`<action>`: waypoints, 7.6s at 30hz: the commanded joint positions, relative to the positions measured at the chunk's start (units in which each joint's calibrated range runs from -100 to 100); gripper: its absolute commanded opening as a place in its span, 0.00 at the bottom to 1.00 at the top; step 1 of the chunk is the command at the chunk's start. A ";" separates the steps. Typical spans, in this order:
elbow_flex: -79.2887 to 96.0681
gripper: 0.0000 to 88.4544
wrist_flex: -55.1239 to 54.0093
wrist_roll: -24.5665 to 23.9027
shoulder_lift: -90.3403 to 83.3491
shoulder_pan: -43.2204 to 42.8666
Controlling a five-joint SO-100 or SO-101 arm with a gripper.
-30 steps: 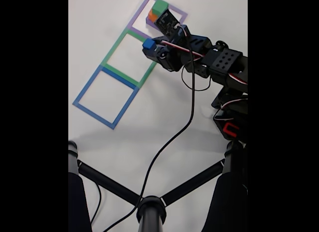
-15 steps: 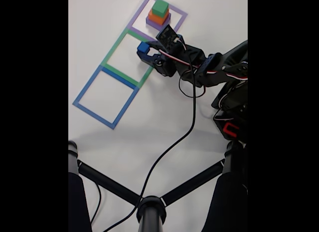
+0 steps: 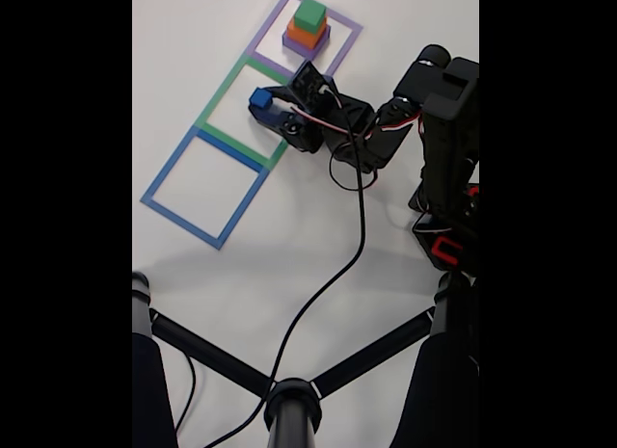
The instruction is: Tower of hanoi
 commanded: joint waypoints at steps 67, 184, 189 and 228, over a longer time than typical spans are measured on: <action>-69.35 0.00 147.68 -4.92 -62.73 18.10; -6.02 0.31 11.13 0.59 -14.89 22.14; -6.02 0.19 11.13 0.59 -14.89 22.14; -40.46 0.07 107.21 0.59 -60.80 21.68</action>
